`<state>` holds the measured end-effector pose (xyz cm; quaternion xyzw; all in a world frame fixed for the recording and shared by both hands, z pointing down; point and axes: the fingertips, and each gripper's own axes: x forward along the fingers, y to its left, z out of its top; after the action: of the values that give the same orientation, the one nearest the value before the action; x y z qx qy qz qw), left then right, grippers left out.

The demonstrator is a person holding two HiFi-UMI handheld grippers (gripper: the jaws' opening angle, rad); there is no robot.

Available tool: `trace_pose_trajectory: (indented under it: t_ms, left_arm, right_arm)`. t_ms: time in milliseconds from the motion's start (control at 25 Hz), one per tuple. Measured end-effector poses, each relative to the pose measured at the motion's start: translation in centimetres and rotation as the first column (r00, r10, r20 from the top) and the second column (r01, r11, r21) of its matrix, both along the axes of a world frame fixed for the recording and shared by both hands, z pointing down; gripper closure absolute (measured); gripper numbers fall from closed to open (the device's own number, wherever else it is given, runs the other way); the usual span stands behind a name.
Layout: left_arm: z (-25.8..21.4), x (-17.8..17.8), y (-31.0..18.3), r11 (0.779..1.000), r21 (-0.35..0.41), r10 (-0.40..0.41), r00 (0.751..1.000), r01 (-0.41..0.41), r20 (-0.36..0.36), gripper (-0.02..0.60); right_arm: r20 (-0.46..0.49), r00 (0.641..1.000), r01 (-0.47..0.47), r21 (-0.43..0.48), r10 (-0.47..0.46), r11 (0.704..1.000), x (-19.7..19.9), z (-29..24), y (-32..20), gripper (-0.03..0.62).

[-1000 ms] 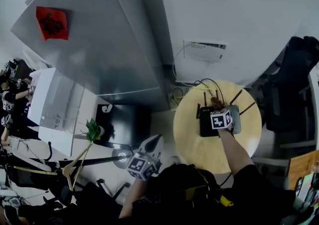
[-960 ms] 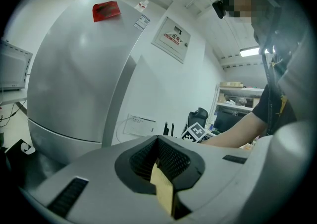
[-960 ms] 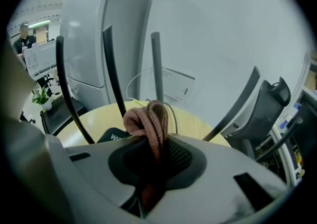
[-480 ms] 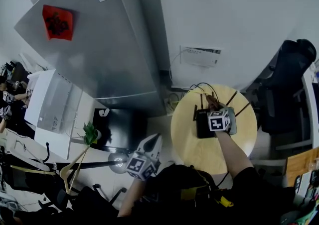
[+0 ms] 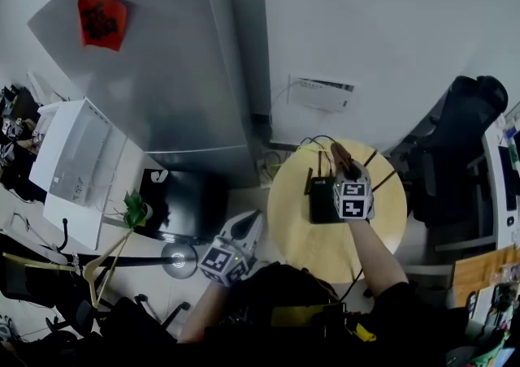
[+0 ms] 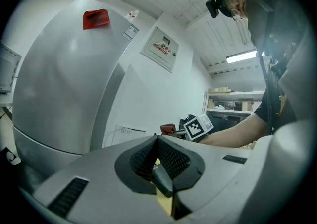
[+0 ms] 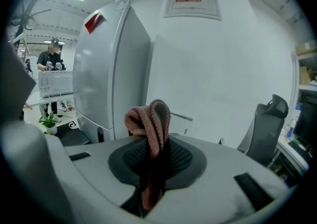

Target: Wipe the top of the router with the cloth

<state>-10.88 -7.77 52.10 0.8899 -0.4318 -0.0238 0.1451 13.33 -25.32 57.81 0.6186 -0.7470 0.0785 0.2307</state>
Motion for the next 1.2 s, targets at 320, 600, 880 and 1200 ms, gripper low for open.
trace_pose_trajectory:
  t_ms: [320, 600, 880, 1200]
  left_arm:
    - [0.1, 1.6, 0.1, 1.0, -0.008, 0.027, 1.0, -0.027, -0.004, 0.581]
    - [0.1, 1.7, -0.3, 0.999, -0.045, -0.025, 1.0, 0.025, -0.009, 0.581]
    - [1.5, 0.5, -0.1, 0.993, -0.068, -0.093, 0.995, 0.096, 0.038, 0.581]
    - [3.2, -0.1, 0.2, 0.983, -0.134, -0.113, 0.991, 0.123, 0.078, 0.581]
  right_arm:
    - [-0.004, 1.0, -0.021, -0.02, 0.021, 1.0, 4.1, 0.2, 1.5, 0.531]
    - [0.006, 0.997, -0.077, -0.244, 0.081, 0.967, 6.7, 7.5, 2.2, 0.531]
    - [-0.016, 0.997, -0.079, -0.386, 0.079, 0.919, 6.8, 13.0, 1.1, 0.531]
    - [-0.059, 0.998, -0.043, -0.465, 0.017, 0.884, 5.4, 16.3, -0.6, 0.531]
